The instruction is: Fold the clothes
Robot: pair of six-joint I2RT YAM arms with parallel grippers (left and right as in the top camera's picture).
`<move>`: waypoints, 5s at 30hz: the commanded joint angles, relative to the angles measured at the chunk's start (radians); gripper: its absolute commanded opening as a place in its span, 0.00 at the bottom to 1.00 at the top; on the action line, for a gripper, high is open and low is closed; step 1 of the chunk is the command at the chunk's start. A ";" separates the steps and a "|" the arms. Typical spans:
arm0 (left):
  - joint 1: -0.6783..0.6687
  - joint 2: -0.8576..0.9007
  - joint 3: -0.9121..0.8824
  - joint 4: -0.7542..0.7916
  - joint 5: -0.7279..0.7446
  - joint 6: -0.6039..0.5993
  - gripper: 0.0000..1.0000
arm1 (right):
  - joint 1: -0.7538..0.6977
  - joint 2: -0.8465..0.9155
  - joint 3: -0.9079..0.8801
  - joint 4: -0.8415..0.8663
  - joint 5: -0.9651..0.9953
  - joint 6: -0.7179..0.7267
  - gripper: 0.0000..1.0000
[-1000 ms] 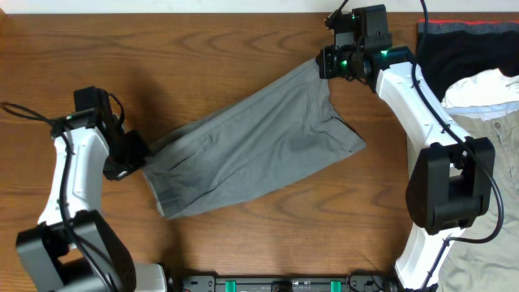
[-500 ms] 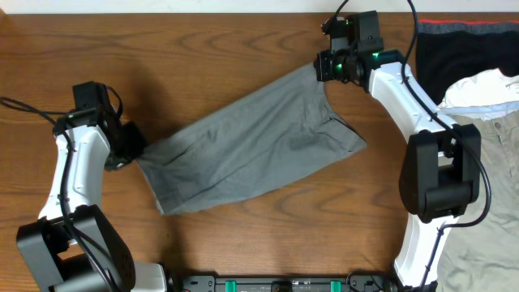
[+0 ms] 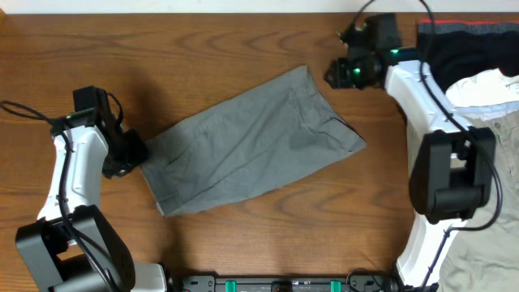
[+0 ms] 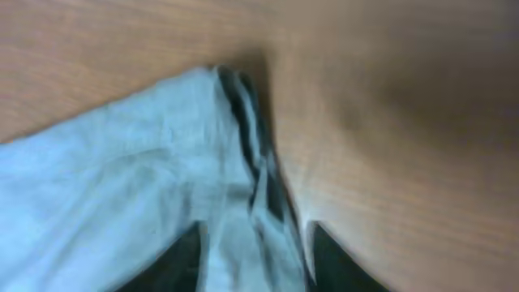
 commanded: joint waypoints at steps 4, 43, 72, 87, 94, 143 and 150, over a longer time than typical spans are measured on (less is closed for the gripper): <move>-0.066 -0.012 -0.008 0.006 0.204 0.123 0.06 | 0.074 -0.042 0.002 -0.237 -0.124 -0.116 0.09; -0.158 0.033 -0.323 0.289 -0.081 0.055 0.08 | -0.131 -0.277 -0.293 -0.198 -0.124 -0.219 0.39; -0.158 0.033 -0.323 0.290 -0.081 0.056 0.08 | -0.100 -0.082 -0.295 -0.219 -0.233 -0.386 0.20; -0.158 0.033 -0.323 0.290 -0.081 0.056 0.07 | -0.108 -0.082 -0.314 -0.216 0.169 -0.040 0.01; -0.158 0.033 -0.323 0.290 -0.081 0.056 0.08 | -0.154 -0.082 -0.314 -0.260 0.198 0.041 0.01; -0.158 0.033 -0.323 0.294 -0.080 0.056 0.15 | 0.036 0.097 -0.256 0.530 -0.264 -0.046 0.34; -0.158 0.033 -0.323 0.294 -0.080 0.056 0.15 | 0.037 0.097 -0.256 0.529 -0.340 -0.046 0.21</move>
